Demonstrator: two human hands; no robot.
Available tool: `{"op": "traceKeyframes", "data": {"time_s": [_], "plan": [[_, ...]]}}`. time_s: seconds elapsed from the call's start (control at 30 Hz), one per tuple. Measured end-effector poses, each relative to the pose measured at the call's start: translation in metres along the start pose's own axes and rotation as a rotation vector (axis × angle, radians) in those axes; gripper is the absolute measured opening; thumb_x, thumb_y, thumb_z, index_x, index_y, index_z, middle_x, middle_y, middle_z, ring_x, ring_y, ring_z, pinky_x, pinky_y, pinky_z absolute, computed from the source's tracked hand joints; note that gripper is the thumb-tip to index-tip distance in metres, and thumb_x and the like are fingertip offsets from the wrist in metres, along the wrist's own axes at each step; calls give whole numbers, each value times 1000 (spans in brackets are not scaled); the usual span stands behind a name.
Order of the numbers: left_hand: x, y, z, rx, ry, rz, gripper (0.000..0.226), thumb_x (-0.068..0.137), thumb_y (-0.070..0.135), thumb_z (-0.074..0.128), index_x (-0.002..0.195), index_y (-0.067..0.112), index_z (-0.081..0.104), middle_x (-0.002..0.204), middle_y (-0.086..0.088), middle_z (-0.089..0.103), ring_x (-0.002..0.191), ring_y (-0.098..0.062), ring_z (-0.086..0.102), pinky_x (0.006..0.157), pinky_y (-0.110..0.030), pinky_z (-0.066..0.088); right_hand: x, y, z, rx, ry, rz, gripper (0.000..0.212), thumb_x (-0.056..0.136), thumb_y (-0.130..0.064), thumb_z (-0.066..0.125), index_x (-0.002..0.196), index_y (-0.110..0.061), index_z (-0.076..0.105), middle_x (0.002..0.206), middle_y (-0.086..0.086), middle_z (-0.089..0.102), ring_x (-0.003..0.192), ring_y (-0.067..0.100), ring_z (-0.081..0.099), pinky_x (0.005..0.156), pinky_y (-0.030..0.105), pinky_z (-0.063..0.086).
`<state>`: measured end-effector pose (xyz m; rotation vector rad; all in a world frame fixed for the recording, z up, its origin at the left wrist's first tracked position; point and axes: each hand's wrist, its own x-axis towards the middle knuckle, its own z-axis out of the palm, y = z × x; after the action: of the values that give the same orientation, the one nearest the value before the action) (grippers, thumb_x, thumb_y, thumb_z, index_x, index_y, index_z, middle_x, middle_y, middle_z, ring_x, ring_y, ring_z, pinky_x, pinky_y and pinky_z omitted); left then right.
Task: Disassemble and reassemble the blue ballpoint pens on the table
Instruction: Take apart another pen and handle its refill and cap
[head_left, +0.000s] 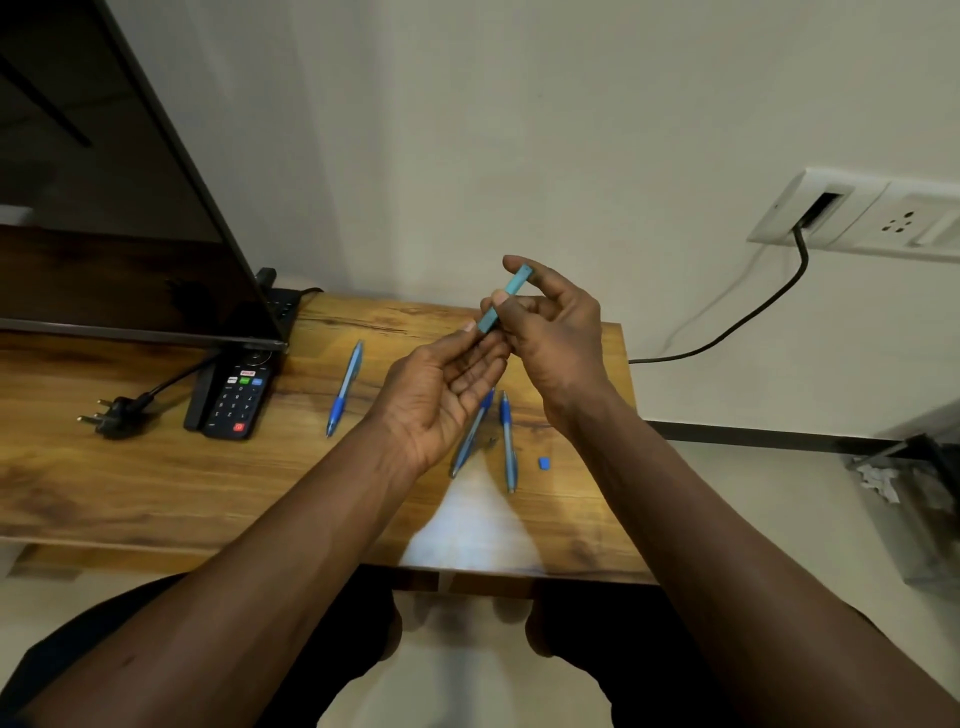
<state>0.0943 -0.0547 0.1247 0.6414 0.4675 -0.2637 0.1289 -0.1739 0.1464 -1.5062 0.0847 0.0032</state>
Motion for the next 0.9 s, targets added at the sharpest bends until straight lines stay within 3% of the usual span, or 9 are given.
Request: {"op": "traceKeyframes", "data": {"time_s": [0.23, 0.43, 0.57, 0.73, 0.9], "plan": [[7, 0, 12, -115, 5, 20, 14, 98, 7, 67, 109, 1, 73, 95, -15, 79, 84, -17, 79, 70, -25, 64, 8, -5, 5, 84, 62, 27, 40, 94, -2, 68, 131, -17, 65, 97, 17, 76, 90, 22, 77, 84, 35, 62], [7, 6, 21, -102, 30, 49, 14, 101, 5, 61, 106, -2, 71, 95, -18, 80, 85, -21, 80, 73, -29, 66, 17, -6, 7, 150, 113, 91, 36, 93, -1, 68, 126, -15, 67, 98, 18, 75, 92, 25, 77, 91, 44, 61], [5, 12, 18, -55, 55, 19, 27, 100, 8, 51, 108, -7, 72, 104, -23, 78, 94, -27, 80, 83, -32, 65, 18, -1, 7, 260, 137, 207, 31, 93, 1, 68, 123, -11, 67, 100, 19, 75, 96, 29, 76, 92, 45, 60], [2, 17, 16, -18, 91, -11, 37, 99, 9, 42, 115, -9, 71, 108, -24, 77, 99, -30, 79, 83, -33, 65, 17, 4, 8, 473, 138, 378, 31, 95, 4, 64, 125, 0, 62, 100, 16, 72, 94, 26, 73, 86, 36, 62], [0, 18, 15, 31, 117, -22, 33, 98, 6, 42, 108, -7, 71, 104, -23, 78, 94, -28, 79, 81, -32, 65, 18, 12, 8, 448, 138, 446, 32, 94, 0, 66, 126, 0, 61, 104, 15, 73, 90, 21, 73, 77, 31, 62]]}}
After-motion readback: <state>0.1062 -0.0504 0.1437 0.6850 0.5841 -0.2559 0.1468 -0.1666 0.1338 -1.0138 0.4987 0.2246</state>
